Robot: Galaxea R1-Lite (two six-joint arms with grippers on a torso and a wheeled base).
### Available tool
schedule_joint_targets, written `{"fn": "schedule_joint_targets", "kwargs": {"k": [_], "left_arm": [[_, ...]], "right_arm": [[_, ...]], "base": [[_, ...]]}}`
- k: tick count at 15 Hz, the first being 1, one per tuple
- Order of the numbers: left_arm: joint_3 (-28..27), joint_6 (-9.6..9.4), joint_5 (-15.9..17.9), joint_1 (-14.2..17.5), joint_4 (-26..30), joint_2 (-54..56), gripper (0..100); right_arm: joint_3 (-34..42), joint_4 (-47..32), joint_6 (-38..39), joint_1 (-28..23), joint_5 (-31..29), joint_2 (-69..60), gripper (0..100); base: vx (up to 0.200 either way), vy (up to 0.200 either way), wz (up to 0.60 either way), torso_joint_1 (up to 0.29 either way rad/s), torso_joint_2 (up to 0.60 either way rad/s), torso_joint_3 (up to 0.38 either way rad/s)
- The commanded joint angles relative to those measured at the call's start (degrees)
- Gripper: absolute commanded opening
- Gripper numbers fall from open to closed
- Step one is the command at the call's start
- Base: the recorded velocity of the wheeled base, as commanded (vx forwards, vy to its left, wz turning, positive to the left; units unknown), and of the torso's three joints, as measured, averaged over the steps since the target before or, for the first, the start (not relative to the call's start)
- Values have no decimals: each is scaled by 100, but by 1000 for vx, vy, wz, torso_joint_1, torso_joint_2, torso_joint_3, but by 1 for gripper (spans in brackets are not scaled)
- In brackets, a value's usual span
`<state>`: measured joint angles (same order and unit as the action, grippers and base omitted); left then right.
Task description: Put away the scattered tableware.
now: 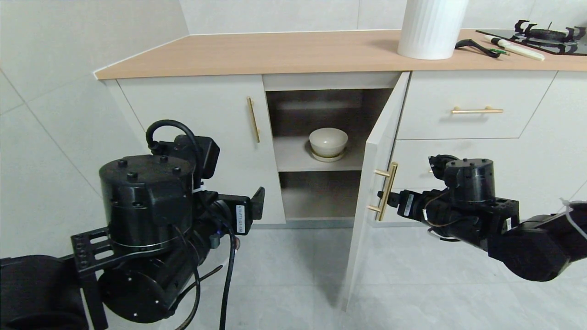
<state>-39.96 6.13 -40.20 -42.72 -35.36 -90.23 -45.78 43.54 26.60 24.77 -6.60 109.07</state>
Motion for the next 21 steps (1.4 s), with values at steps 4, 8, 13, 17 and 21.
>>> {"fn": "schedule_joint_targets", "kwargs": {"k": [4, 8, 13, 17, 21], "left_arm": [[-3, -16, -31, -17, -14, -152, 100], [173, -191, -14, -35, 38, 41, 100], [138, -200, -14, -35, 21, -20, 100], [76, -200, -14, -35, -6, -91, 100], [103, -279, -31, -35, -6, -47, 100]], "right_arm": [[-28, 181, 91, -25, -17, 413, 100], [-98, 471, 346, 10, -35, 580, 100], [-344, 726, 653, 133, -149, 976, 100], [-432, 734, 777, 212, -158, 1152, 100], [-511, 734, 882, 212, -193, 1222, 100]], "base": [[0, 0, 0, 0, 0, 0], [100, 0, 0, 1, 2, 1], [200, 0, 0, 2, 0, 4], [150, 0, 0, 3, 4, 2], [0, 0, 0, 0, 0, 0]]}}
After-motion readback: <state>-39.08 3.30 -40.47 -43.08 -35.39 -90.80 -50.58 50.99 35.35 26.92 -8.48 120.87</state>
